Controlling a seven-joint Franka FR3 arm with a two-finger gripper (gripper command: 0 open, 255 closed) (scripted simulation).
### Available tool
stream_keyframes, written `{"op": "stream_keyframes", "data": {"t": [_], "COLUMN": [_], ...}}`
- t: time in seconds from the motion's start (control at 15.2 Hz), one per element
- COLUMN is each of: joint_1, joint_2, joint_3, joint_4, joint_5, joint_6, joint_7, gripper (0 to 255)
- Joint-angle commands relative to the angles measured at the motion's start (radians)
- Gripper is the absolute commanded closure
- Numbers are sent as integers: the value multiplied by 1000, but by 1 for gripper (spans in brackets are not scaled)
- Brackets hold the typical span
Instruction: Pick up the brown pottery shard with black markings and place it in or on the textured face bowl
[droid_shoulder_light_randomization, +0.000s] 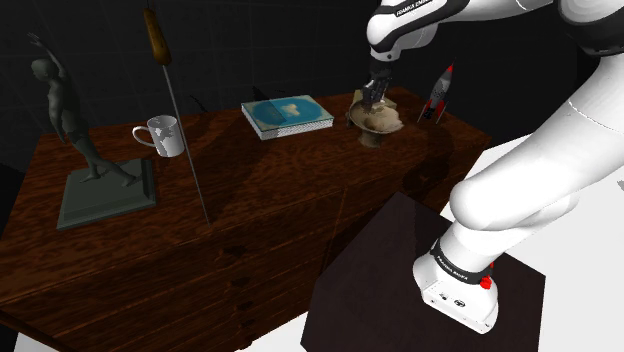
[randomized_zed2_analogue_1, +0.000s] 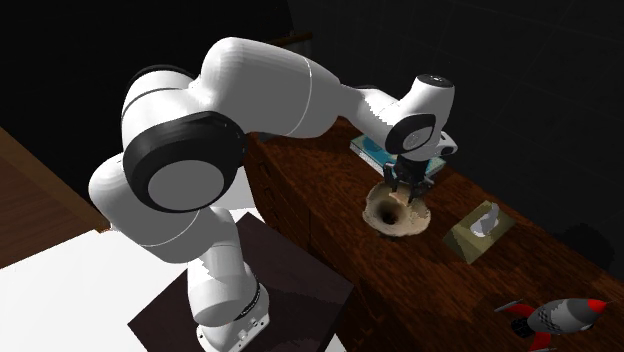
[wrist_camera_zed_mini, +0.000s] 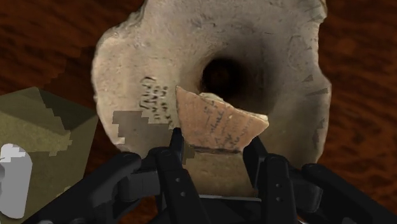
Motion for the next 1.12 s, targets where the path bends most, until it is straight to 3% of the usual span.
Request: {"op": "stream_keyframes", "data": {"t": [0.0,0.13,0.2,0.53,0.79,1.06], "joint_1": [0,0,0,0,4,4], "joint_2": [0,0,0,0,-43,-43], "joint_3": [0,0,0,0,2,2], "joint_4": [-1,-1,-1,-1,83,83], "joint_5": [0,0,0,0,10,10], "joint_6": [1,1,1,1,-125,-125], "joint_7": [0,0,0,0,-7,-7], "gripper": [255,255,0,0,0,0]}}
